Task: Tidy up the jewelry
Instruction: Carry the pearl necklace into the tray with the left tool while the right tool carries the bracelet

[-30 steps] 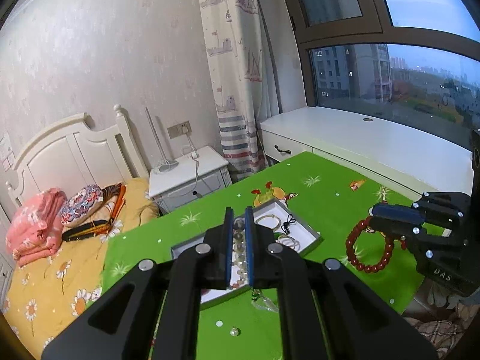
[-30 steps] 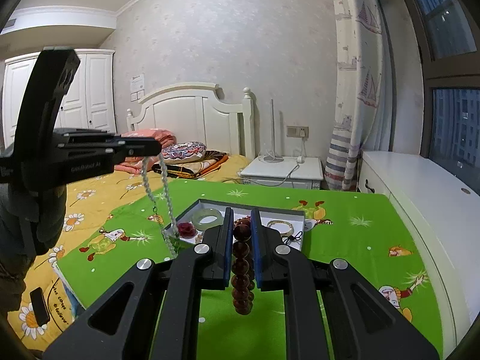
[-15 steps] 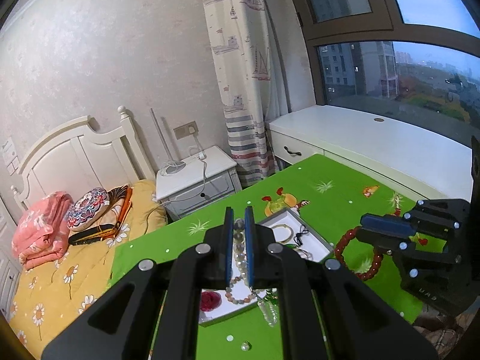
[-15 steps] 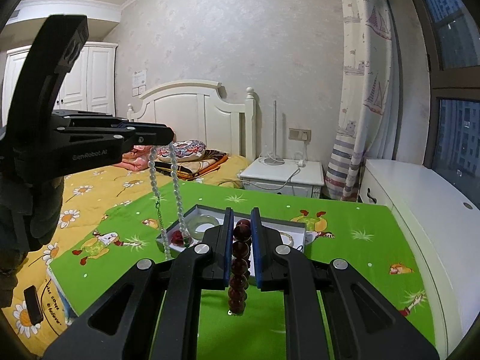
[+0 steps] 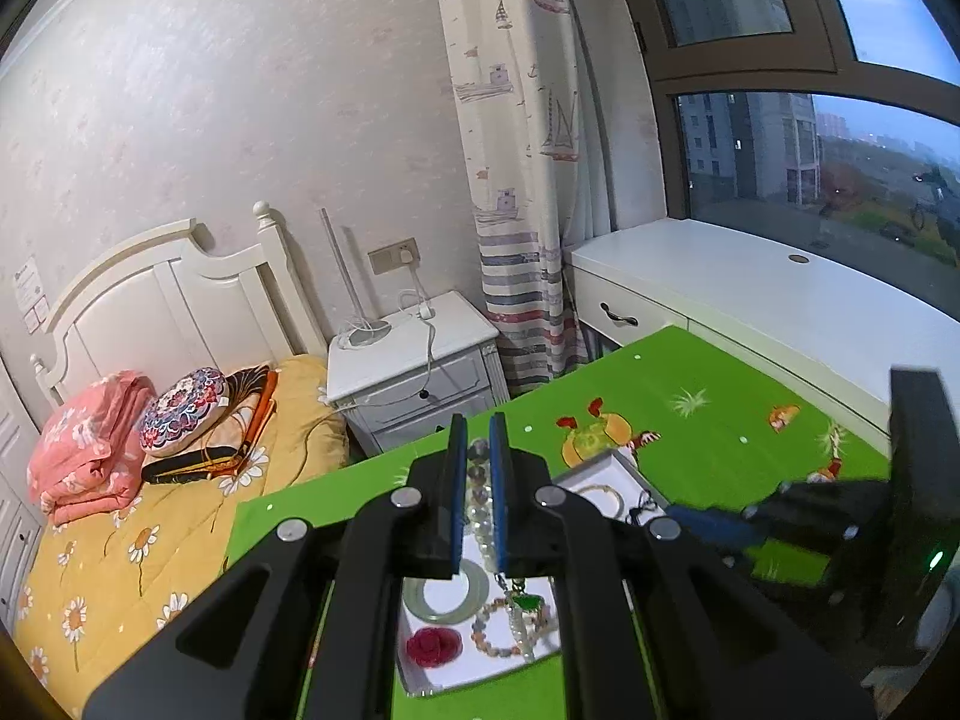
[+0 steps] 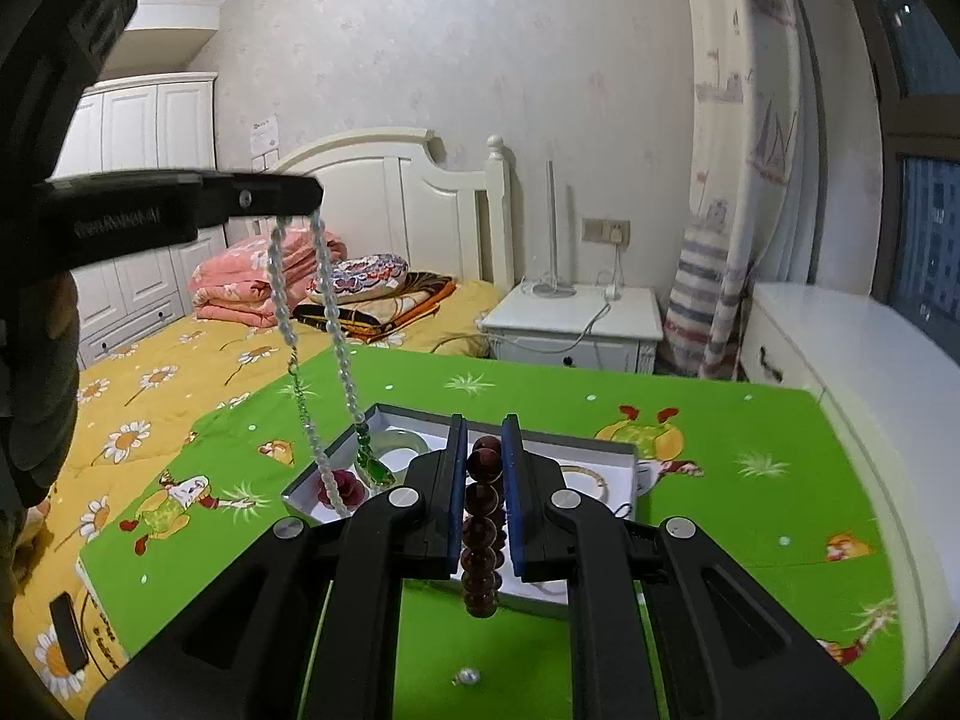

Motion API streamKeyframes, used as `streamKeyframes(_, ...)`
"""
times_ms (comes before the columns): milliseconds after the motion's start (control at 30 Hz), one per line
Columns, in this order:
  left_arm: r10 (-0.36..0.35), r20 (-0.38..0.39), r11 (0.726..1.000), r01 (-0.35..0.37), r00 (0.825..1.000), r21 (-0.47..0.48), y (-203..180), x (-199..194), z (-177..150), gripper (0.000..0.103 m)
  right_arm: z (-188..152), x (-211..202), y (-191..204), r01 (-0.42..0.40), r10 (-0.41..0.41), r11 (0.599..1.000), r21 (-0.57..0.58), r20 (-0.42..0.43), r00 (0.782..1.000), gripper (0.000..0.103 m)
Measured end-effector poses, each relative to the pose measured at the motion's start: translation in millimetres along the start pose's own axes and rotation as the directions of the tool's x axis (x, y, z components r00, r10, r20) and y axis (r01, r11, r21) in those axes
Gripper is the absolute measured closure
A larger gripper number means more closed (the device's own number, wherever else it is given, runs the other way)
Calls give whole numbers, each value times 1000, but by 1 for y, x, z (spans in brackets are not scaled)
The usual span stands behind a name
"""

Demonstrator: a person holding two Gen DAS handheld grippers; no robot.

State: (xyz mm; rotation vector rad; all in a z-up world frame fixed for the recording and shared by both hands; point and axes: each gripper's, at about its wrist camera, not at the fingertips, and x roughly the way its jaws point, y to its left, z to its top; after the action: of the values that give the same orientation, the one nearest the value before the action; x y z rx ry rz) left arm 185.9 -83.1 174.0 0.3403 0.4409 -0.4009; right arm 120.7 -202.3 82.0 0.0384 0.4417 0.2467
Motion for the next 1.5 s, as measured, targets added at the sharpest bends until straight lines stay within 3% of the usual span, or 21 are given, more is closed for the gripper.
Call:
streamKeyframes(267, 23, -6, 998, -23, 1000, -54, 7, 43, -2, 96, -3, 52, 1, -35, 37, 999, 29, -100, 994, 91)
streamKeyframes(467, -17, -115, 995, 5, 993, -101, 12, 92, -48, 96, -15, 102, 2, -15, 16, 1000, 9, -211, 977, 91)
streamKeyframes(633, -82, -200, 988, 53, 976, -147, 12, 118, -97, 96, -16, 135, -13, 6, 6, 999, 44, -258, 966, 91)
streamKeyframes(733, -111, -268, 985, 70, 957, -156, 11, 143, -121, 96, -16, 149, -23, 15, 9, 997, 82, -283, 959, 91)
streamKeyframes(933, -155, -330, 979, 99, 931, -181, 11, 172, -139, 96, -27, 174, -40, 69, -13, 987, 147, -348, 937, 90)
streamKeyframes(1067, -140, -367, 983, 85, 919, -163, 8, 188, -143, 91, -32, 182, -45, 88, -28, 985, 148, -367, 930, 90)
streamKeyframes(1100, -137, -372, 983, 80, 918, -163, 8, 190, -142, 88, -32, 185, -46, 90, -29, 985, 148, -373, 928, 90)
streamKeyframes(1167, -127, -373, 983, 66, 919, -173, 9, 191, -142, 71, -32, 190, -49, 97, -30, 983, 154, -384, 923, 90)
streamKeyframes(1233, -88, -349, 985, 30, 933, -170, 11, 184, -141, 29, -30, 195, -52, 97, -24, 980, 172, -386, 922, 88)
streamKeyframes(1300, -30, -317, 988, -21, 948, -155, 14, 175, -140, 20, -28, 197, -54, 78, 6, 977, 197, -394, 919, 87)
streamKeyframes(1367, -12, -312, 988, -36, 950, -148, 17, 167, -139, 16, -25, 194, -54, 38, 56, 973, 229, -392, 918, 76)
streamKeyframes(1433, 23, -304, 988, -67, 953, -137, 20, 159, -138, 10, -21, 186, -51, 1, 90, 971, 240, -367, 926, 46)
streamKeyframes(1500, 80, -293, 987, -118, 953, -112, 23, 148, -136, 7, -14, 172, -48, -22, 101, 971, 239, -321, 942, 46)
